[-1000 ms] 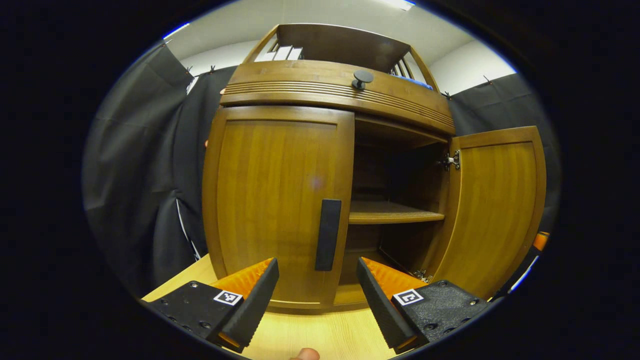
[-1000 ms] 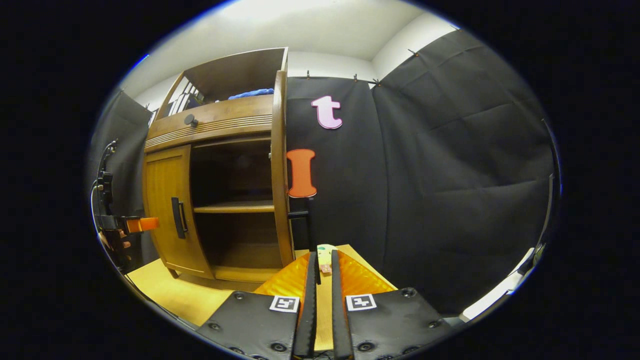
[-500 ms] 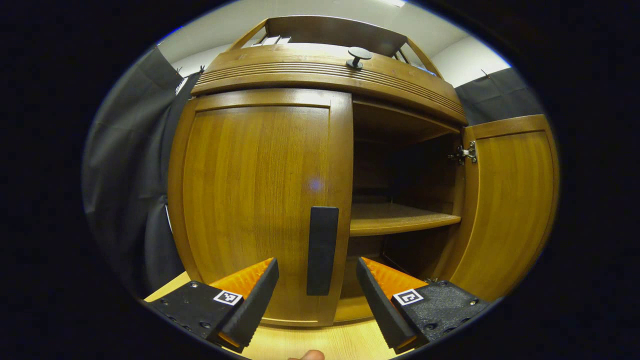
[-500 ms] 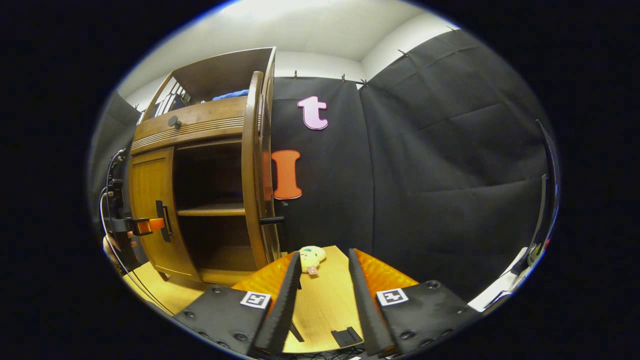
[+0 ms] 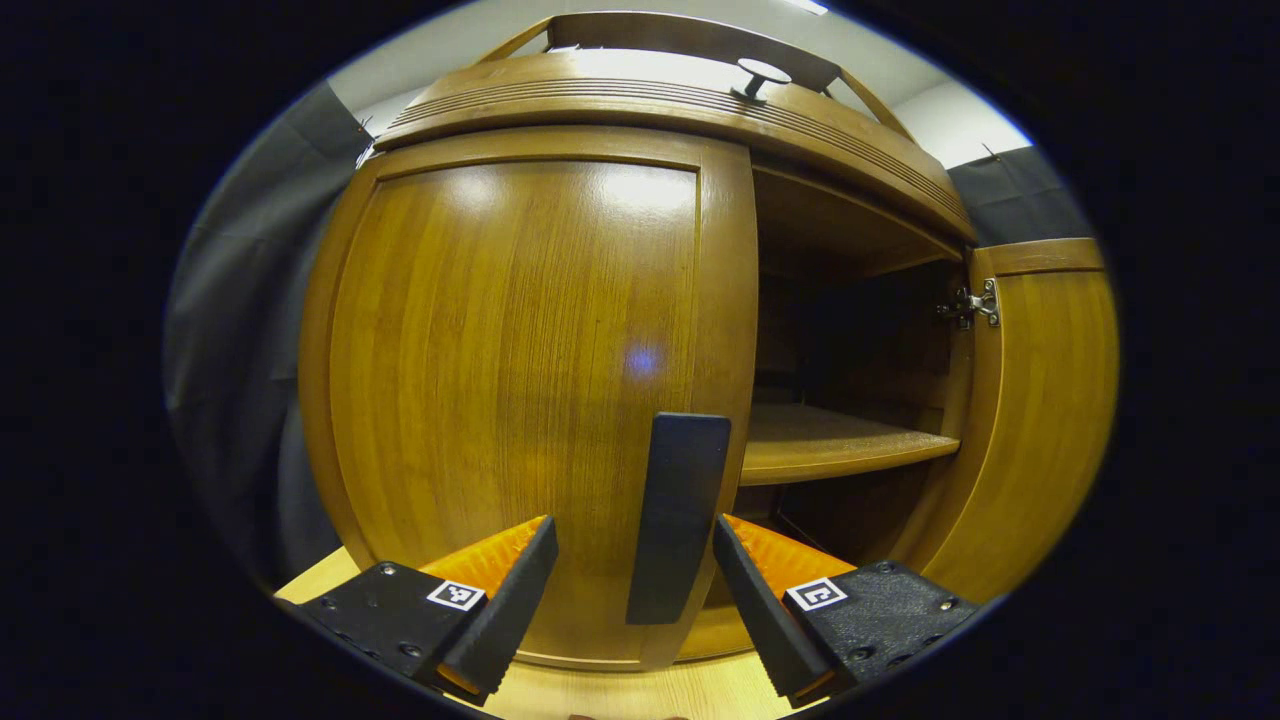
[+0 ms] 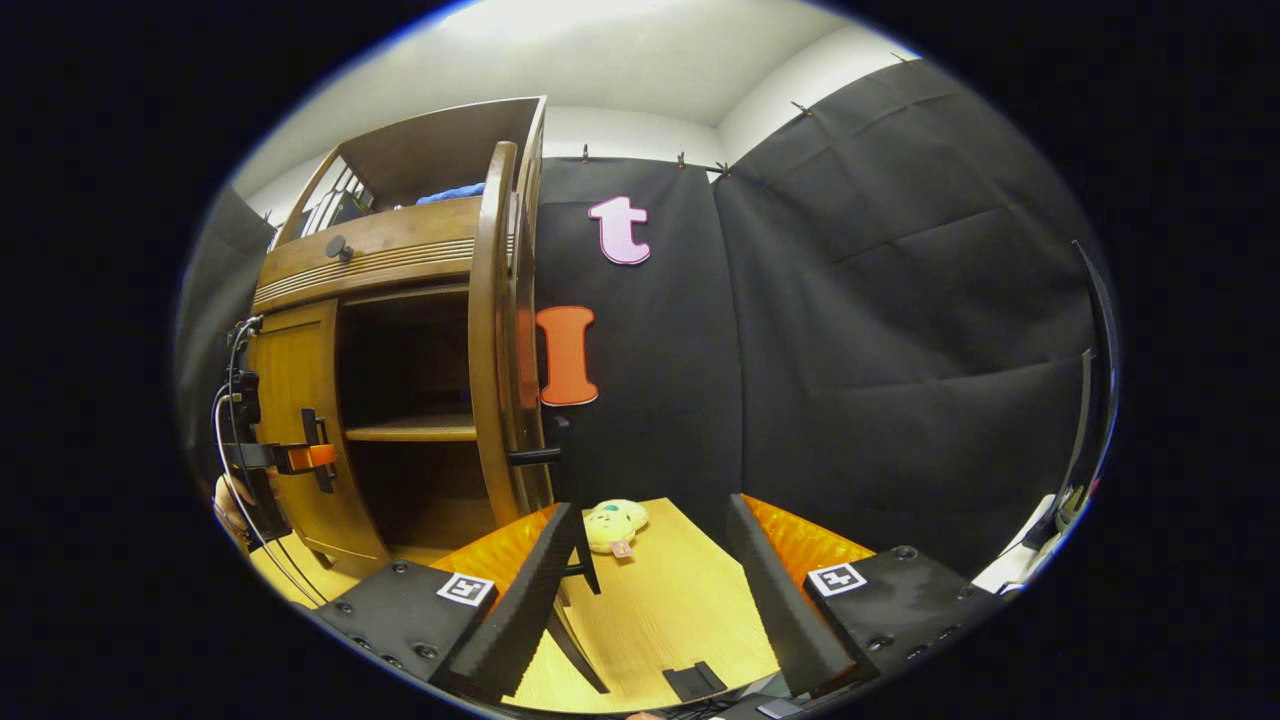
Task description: Open the right door of the double-door shoe cabinet with the right hand, and open the left door with the left hand.
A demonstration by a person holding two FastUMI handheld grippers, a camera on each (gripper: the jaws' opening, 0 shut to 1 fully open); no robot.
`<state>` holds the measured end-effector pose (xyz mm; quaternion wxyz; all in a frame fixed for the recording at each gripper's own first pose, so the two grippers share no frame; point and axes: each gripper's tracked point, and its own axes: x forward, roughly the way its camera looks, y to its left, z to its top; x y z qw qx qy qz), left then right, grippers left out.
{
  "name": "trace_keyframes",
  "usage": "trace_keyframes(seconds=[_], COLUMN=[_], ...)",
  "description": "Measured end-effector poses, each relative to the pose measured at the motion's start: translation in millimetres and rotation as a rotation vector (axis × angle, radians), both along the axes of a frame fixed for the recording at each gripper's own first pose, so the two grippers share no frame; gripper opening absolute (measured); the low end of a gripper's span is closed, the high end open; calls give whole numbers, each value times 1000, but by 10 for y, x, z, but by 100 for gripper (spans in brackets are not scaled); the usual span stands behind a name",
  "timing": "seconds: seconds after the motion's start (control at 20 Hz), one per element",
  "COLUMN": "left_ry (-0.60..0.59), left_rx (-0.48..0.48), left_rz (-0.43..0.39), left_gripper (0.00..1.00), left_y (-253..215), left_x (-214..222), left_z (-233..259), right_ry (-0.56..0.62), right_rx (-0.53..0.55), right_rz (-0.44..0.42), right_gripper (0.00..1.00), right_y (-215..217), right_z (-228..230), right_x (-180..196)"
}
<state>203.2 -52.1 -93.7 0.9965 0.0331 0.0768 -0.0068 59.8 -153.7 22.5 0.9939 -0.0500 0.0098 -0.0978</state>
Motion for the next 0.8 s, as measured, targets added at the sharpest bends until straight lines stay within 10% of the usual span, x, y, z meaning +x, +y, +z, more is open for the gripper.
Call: trace_keyframes(seconds=[0.8], left_ry=[-3], left_rx=[117], left_rz=[-106], left_gripper=[30], left_y=[-176], left_x=[-3], left_z=[-19], right_ry=[-6], right_rx=[0], right_rz=[-15], right_gripper=[100], right_y=[56], right_z=[34], right_x=[-28])
